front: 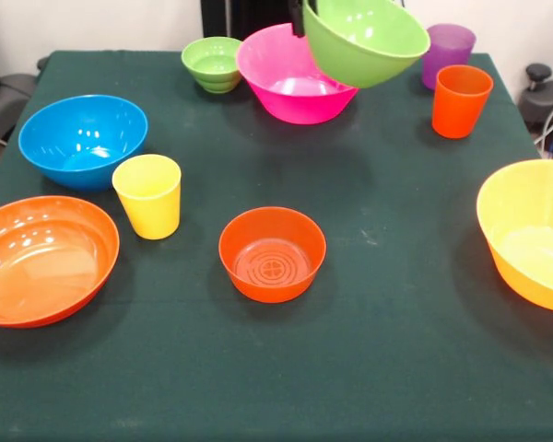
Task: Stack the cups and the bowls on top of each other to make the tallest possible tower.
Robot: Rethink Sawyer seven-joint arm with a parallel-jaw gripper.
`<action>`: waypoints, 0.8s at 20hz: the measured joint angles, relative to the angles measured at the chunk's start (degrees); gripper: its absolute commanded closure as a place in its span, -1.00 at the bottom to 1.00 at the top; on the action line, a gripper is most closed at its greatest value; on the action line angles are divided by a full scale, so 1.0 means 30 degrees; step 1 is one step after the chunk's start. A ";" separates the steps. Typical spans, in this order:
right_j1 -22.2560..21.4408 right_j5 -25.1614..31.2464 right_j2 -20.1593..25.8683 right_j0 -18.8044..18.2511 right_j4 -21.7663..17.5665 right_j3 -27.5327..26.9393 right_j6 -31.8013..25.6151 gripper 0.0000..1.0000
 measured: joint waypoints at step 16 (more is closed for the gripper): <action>-0.5132 0.0040 0.1546 -0.1856 0.2323 0.3012 0.0000 1.00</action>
